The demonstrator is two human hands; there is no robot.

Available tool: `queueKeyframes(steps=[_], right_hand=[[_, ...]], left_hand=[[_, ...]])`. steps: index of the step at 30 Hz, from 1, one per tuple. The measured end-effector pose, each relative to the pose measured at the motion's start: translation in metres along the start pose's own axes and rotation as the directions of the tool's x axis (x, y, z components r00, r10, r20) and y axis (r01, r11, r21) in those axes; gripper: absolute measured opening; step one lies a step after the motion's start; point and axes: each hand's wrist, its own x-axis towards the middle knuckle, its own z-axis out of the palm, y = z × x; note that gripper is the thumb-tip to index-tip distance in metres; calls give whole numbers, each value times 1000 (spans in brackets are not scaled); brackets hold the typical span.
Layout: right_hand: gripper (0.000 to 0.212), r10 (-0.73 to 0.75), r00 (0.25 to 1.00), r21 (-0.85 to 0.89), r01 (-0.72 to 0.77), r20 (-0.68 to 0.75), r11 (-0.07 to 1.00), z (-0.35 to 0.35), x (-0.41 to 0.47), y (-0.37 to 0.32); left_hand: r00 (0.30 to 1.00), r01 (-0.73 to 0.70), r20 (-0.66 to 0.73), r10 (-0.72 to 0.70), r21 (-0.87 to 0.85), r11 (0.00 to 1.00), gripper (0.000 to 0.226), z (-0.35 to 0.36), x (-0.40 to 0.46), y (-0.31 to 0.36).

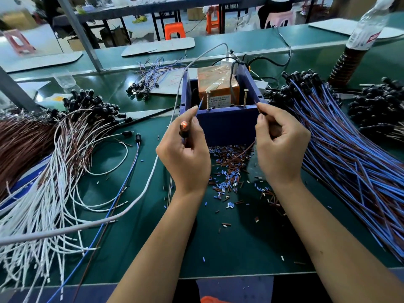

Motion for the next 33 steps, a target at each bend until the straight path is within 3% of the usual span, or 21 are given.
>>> queueKeyframes(steps=[5, 9, 12, 15, 18, 20, 23, 25, 26, 27, 30, 31, 33], right_hand=[[22, 54, 999, 23, -54, 6, 998, -25, 8, 0], [21, 90, 993, -84, -97, -78, 992, -73, 34, -2], [29, 82, 984, -334, -130, -156, 933, -114, 52, 1], [32, -113, 973, -519, -7, -199, 855, -145, 56, -6], [33, -299, 951, -538, 209, -85, 816, -159, 55, -15], [41, -164, 986, -401, 167, 44, 901, -160, 58, -21], [42, 111, 971, -217, -64, 212, 974, -160, 61, -24], [23, 120, 972, -229, -72, 203, 971, -169, 63, -22], [19, 86, 982, -285, -35, 168, 958, -176, 66, -21], [20, 45, 990, -350, 4, 132, 937, -183, 68, -20], [23, 23, 997, -429, 10, 71, 903, -203, 74, -18], [23, 33, 996, -457, 9, 83, 889, -207, 74, -16], [20, 78, 987, -551, 12, 139, 834, -210, 71, -7]], left_hand=[[989, 55, 142, -44, -79, 995, 20, 22, -6, 33], [935, 143, 328, -135, 1, 990, 19, 67, -10, 76], [824, 199, 527, -207, 73, 977, 24, 108, -13, 114], [665, 391, 661, -348, 88, 916, 36, 141, -7, 148], [495, 646, 741, -455, 37, 762, 40, 164, 5, 169], [367, 815, 804, -468, -35, 579, 37, 174, 11, 182], [334, 925, 838, -431, -206, 318, 33, 182, 18, 192], [351, 933, 817, -458, -264, 245, 27, 185, 24, 193], [354, 933, 795, -493, -261, 249, 24, 187, 27, 192], [375, 920, 759, -532, -234, 315, 23, 188, 30, 188], [549, 731, 626, -554, -39, 681, 32, 197, 32, 170], [579, 676, 603, -548, 21, 737, 33, 200, 31, 161], [542, 669, 606, -583, 108, 735, 26, 207, 25, 144]])
